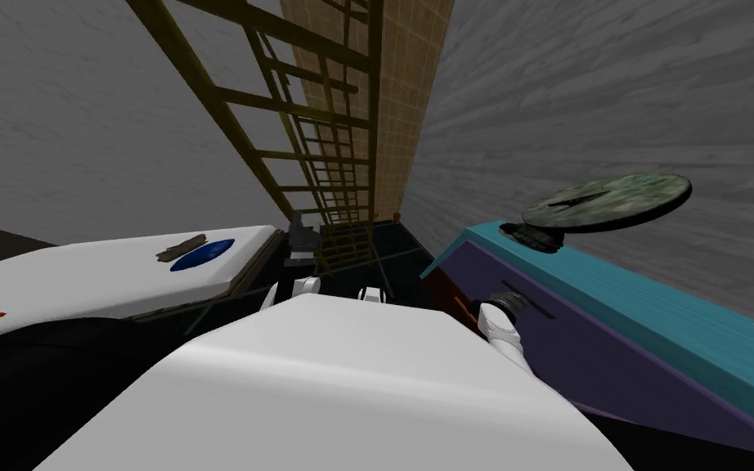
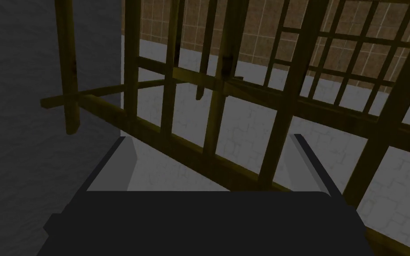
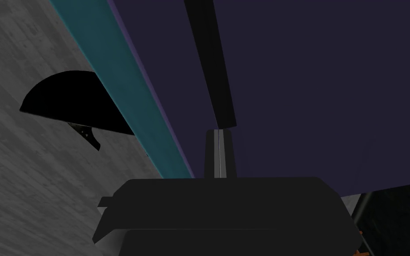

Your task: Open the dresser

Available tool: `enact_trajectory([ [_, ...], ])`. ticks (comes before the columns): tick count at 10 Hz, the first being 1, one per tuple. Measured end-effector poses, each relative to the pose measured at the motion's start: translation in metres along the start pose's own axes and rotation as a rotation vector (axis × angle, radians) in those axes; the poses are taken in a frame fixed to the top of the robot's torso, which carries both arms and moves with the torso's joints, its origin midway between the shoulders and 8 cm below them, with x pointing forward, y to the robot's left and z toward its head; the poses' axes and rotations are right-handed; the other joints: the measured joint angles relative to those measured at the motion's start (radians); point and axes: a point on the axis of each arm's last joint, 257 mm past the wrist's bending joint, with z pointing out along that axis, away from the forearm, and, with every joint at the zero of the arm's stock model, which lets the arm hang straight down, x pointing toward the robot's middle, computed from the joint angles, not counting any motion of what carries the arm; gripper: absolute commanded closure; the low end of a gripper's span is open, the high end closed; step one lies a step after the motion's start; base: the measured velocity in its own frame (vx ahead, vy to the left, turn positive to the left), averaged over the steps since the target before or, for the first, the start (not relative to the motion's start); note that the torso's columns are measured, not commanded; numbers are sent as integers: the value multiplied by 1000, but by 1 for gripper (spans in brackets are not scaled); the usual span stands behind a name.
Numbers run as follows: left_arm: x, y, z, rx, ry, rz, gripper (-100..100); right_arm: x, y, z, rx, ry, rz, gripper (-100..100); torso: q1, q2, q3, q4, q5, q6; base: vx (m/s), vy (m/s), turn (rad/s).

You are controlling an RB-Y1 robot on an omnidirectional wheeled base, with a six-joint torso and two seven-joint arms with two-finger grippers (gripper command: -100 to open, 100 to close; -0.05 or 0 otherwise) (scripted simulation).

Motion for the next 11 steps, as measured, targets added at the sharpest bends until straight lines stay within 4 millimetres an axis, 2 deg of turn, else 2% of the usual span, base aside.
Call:
enact_trajectory([
  [1, 0, 0, 0, 0, 0, 0, 0, 12, -7, 8, 13, 38, 11, 100, 2, 3, 2, 1, 1, 1, -170, 82, 184],
  [3, 0, 0, 0, 0, 0, 0, 0, 34, -7, 17, 13, 104, 17, 100, -2, -1, -1, 0, -1, 0, -189, 114, 456],
  [5, 0, 0, 0, 0, 0, 0, 0, 54, -13, 23, 17, 174, 34, 100, -3, 0, 0, 0, 0, 3, -119, 67, 95],
  [6, 0, 0, 0, 0, 0, 1, 0, 55, -13, 23, 17, 176, 32, -100, -6, -5, -3, -1, -1, 2, -30, -50, -17],
  [8, 0, 0, 0, -1, 0, 1, 0, 47, -10, 23, 11, 172, 98, -100, -8, -4, -3, -1, -2, 1, -8, -122, -2],
  [11, 0, 0, 0, -1, 0, 1, 0, 37, -10, 26, 5, 165, 180, -100, 2, 1, 1, 0, 1, 1, -2, -89, -5],
])
